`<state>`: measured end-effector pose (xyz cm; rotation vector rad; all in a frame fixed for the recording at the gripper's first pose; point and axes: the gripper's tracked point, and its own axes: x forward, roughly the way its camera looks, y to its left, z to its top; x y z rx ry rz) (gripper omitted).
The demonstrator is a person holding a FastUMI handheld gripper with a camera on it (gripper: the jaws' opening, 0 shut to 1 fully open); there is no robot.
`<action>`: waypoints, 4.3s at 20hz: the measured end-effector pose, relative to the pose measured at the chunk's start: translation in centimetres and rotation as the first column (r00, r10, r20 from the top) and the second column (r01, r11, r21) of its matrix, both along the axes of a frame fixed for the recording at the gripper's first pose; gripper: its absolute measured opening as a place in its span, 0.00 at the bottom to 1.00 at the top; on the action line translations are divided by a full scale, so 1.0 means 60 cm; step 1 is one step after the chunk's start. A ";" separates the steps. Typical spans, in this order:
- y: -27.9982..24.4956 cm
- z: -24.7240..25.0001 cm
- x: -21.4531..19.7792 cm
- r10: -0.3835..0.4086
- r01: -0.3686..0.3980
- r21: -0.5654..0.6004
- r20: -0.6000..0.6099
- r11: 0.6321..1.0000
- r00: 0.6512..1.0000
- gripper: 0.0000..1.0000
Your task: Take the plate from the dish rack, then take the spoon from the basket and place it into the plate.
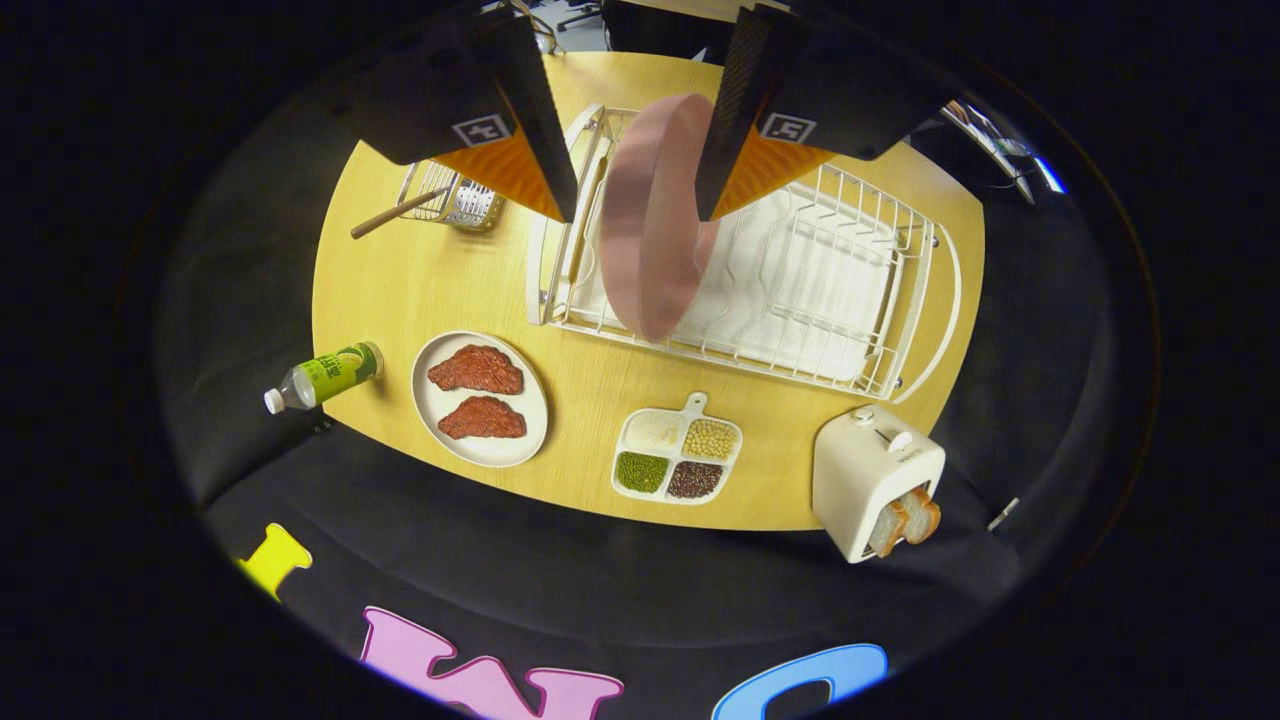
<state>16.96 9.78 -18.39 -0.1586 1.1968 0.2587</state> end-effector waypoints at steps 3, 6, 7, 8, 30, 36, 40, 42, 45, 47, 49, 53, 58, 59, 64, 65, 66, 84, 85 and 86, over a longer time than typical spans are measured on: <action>-0.007 -0.022 0.005 -0.009 0.008 -0.054 -0.022 0.999 1.000 0.54; -0.028 -0.033 0.002 -0.002 -0.004 -0.142 -0.041 0.990 0.999 0.38; -0.036 -0.035 -0.001 0.001 -0.009 -0.173 -0.046 0.985 0.999 0.34; -0.043 -0.032 -0.004 -0.002 -0.009 -0.198 -0.055 0.980 0.998 0.30; -0.052 0.037 -0.010 0.248 -0.254 -0.546 -0.087 0.798 0.965 0.16; -0.024 0.108 -0.038 0.253 -0.246 -0.480 -0.051 0.842 0.966 0.14; -0.022 0.157 -0.111 0.185 -0.183 -0.282 -0.019 0.942 0.983 0.14; -0.034 0.175 -0.160 0.136 -0.136 -0.169 -0.013 0.976 0.991 0.14; -0.059 0.177 -0.243 0.020 -0.019 0.020 -0.043 1.000 0.999 0.14; -0.085 0.154 -0.297 -0.056 0.065 0.119 -0.083 0.991 0.995 0.14; -0.111 0.116 -0.347 -0.123 0.147 0.191 -0.133 0.971 0.983 0.14; -0.134 0.029 -0.433 -0.208 0.282 0.332 -0.240 0.900 0.948 0.14; -0.167 -0.098 -0.466 -0.259 0.335 0.416 -0.228 0.845 0.938 0.14; -0.171 -0.125 -0.472 -0.266 0.341 0.427 -0.227 0.837 0.937 0.14; -0.167 -0.235 -0.482 -0.319 0.405 0.477 -0.255 0.780 0.913 0.14; -0.169 -0.251 -0.476 -0.328 0.410 0.475 -0.250 0.778 0.911 0.13; -0.169 -0.262 -0.473 -0.333 0.413 0.472 -0.247 0.779 0.910 0.13; -0.280 -0.219 -0.402 -0.570 0.529 0.408 -0.023 0.745 0.821 0.99; -0.302 -0.192 -0.383 -0.597 0.528 0.413 0.047 0.742 0.801 0.99; -0.324 -0.162 -0.366 -0.618 0.525 0.413 0.124 0.744 0.777 0.99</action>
